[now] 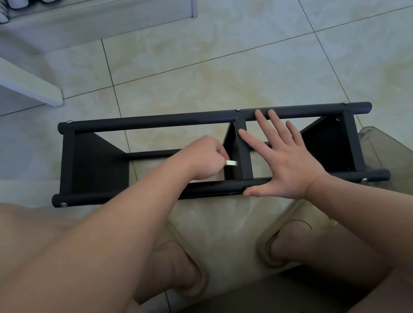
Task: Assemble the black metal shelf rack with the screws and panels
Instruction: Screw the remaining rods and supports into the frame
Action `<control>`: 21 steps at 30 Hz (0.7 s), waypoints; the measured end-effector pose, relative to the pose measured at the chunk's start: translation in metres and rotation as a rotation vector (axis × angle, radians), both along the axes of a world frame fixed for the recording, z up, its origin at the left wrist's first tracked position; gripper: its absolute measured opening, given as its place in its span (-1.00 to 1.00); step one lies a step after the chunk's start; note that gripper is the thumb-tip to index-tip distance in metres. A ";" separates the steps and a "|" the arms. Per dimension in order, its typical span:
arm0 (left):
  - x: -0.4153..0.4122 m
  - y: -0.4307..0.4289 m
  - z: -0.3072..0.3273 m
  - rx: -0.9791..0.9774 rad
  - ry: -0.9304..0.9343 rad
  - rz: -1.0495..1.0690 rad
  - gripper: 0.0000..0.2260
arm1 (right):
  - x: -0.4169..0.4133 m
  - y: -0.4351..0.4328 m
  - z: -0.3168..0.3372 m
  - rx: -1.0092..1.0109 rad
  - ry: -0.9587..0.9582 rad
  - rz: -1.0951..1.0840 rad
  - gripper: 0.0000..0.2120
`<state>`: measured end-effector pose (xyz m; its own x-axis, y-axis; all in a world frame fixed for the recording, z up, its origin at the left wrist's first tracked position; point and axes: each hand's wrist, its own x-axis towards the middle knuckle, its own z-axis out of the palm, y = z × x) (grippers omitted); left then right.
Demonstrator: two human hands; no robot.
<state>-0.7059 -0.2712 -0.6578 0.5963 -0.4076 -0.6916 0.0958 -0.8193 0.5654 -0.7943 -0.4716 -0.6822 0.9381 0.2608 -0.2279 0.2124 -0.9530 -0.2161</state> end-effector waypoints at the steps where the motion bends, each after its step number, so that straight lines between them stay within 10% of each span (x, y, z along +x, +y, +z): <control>1: 0.000 -0.001 0.000 -0.010 -0.027 0.006 -0.72 | 0.000 0.000 0.000 0.001 0.000 0.000 0.12; 21: -0.004 -0.015 -0.006 -0.201 0.269 0.638 -0.97 | 0.001 -0.001 -0.002 0.017 -0.008 -0.001 0.12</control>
